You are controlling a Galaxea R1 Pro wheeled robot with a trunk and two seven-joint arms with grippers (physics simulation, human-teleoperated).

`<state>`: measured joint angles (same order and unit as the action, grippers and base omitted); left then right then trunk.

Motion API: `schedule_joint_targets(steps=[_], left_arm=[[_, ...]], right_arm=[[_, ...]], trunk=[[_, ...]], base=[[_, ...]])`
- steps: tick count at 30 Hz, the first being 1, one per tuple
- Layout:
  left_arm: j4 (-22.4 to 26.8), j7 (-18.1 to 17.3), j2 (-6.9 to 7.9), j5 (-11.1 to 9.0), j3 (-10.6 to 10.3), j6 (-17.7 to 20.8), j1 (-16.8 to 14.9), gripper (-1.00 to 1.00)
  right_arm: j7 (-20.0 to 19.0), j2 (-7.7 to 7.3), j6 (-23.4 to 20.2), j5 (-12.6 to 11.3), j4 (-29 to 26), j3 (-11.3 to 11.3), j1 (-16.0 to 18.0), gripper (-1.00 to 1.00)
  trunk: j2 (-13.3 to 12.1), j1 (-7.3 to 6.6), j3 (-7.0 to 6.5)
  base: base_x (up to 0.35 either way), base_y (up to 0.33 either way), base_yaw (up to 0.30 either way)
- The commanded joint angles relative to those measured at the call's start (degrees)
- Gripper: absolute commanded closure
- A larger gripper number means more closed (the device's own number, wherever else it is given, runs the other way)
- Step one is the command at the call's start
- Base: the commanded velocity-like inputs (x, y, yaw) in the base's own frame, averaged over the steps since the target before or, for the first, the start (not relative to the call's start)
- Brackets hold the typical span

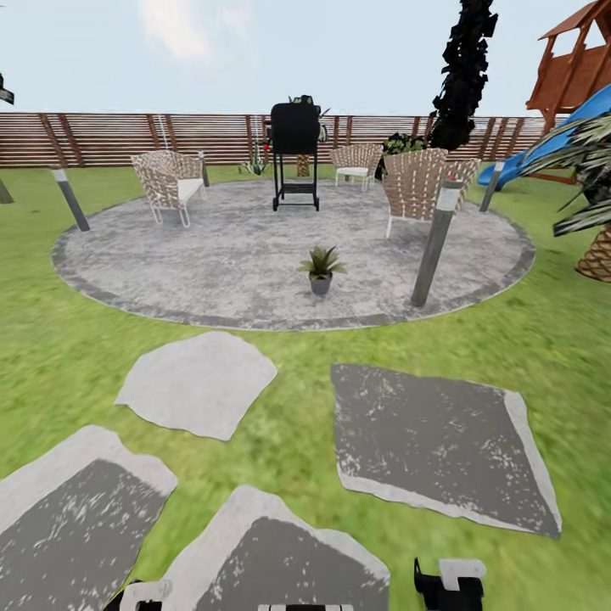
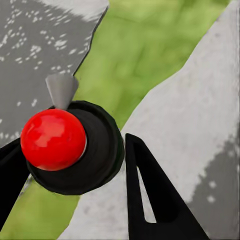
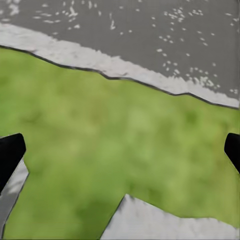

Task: Pick up the pesticide atomizer in the garden and spray insectifuge to fully cover both potted plants in the garden.

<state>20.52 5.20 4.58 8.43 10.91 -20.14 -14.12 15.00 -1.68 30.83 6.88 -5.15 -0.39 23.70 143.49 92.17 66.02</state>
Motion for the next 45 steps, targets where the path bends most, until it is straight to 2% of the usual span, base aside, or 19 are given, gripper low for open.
schedule_joint_targets(steps=[1, 20, 31, 45], left_arm=[[0.0, 0.2, -0.02, 0.6, 0.3, -0.2, 0.0, 1.0], [0.0, 0.2, -0.05, 0.6, 0.3, -0.2, 0.0, 1.0], [0.0, 0.2, -0.1, 0.6, 0.3, -0.2, 0.0, 1.0], [0.0, 0.2, -0.1, 0.6, 0.3, -0.3, 0.0, 1.0]], right_arm=[[0.5, 0.01, 0.0, 0.6, 0.1, 0.0, 0.0, -1.0], [0.5, 0.18, 0.0, 0.6, 0.1, 0.0, 0.0, -1.0], [0.6, 0.36, 0.0, 0.6, 0.1, 0.0, 0.0, -1.0], [0.6, 0.36, 0.0, 0.6, 0.1, 0.0, 0.0, -1.0]], trunk=[[0.0, 0.02, 0.05], [0.0, 0.02, 0.05], [0.0, 0.02, 0.05], [0.0, 0.02, 0.05]], base=[[0.34, -0.107, 0.0], [0.34, -0.107, 0.001], [0.34, -0.107, 0.206], [0.34, -0.107, 0.01]])
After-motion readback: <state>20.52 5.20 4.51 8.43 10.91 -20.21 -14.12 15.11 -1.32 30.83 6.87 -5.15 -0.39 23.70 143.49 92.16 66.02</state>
